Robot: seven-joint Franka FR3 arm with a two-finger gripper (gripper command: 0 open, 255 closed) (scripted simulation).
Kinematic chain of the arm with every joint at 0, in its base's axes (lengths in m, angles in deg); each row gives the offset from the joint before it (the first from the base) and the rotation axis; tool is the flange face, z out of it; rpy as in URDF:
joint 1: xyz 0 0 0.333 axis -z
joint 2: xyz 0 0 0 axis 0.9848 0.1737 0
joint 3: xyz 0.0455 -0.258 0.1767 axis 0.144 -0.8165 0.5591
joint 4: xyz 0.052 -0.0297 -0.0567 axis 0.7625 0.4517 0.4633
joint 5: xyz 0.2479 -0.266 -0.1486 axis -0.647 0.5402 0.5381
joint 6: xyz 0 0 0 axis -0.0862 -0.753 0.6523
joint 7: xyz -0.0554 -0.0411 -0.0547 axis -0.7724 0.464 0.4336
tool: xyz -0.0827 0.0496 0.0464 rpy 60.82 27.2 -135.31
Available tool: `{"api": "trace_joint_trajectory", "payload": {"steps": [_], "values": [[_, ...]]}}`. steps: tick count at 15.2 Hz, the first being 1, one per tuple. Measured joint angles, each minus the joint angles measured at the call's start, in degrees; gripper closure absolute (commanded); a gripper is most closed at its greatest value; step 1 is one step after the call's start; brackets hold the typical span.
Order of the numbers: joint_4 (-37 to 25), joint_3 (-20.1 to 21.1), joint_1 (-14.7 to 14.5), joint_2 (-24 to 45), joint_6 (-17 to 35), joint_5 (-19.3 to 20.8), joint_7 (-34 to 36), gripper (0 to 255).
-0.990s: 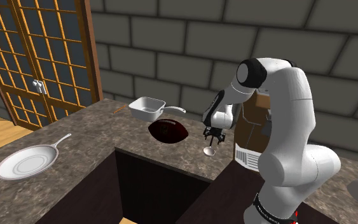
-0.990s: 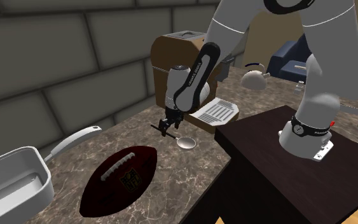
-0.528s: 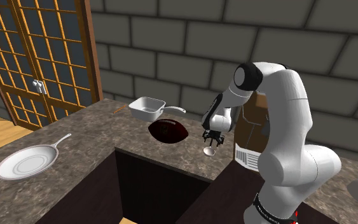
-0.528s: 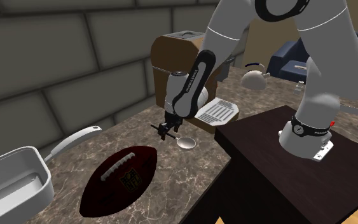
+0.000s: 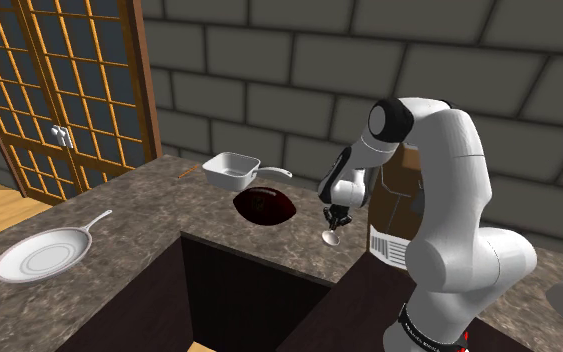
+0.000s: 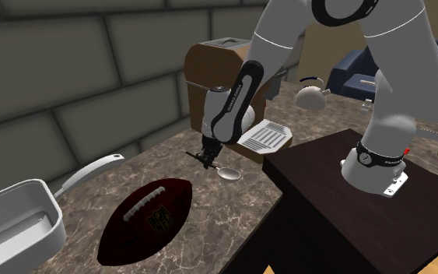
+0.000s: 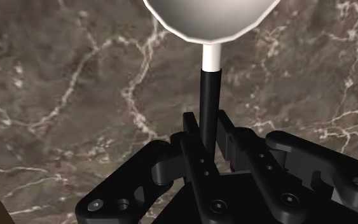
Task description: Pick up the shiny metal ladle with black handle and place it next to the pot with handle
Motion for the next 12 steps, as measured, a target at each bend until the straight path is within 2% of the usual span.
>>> {"api": "trace_joint_trajectory", "payload": {"steps": [6,12], "values": [[-0.3,0.3,-0.3,0.2,0.1,0.0,0.1,255],[1.4,-0.9,-1.5,-3.8,-2.3,0.7,0.8,255]]}}
